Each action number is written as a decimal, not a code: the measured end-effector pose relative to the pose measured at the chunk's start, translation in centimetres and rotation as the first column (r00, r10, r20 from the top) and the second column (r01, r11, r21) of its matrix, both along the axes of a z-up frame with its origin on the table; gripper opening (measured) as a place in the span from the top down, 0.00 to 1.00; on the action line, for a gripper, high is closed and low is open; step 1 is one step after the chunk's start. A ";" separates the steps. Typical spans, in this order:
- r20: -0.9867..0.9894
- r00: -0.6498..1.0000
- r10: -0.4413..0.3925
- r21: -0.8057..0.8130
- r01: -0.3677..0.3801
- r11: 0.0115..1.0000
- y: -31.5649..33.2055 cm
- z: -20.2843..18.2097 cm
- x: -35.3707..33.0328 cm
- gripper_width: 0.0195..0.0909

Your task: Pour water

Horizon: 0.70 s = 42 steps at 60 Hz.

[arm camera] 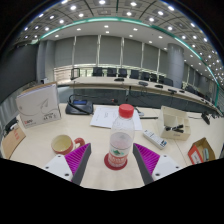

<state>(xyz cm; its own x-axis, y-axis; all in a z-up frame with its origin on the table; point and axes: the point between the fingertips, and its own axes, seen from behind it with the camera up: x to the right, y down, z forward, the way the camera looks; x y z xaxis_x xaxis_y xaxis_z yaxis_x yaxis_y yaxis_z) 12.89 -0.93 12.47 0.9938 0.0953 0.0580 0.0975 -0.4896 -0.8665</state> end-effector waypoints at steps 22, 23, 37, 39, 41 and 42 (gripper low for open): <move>0.055 0.997 -0.048 -0.065 0.052 0.997 -19.8 8.1 -8.3 0.07; 0.057 0.997 -0.047 -0.066 0.051 0.997 -20.6 8.3 -8.6 0.07; 0.068 0.996 -0.063 -0.061 0.067 0.996 -28.1 10.4 -11.1 0.07; 0.073 0.995 -0.062 -0.058 0.067 0.996 -28.6 10.6 -11.1 0.07; 0.083 0.994 -0.064 -0.053 0.068 0.996 -29.0 10.8 -11.0 0.07; 0.092 0.994 -0.064 -0.049 0.068 0.996 -29.2 10.8 -10.9 0.06</move>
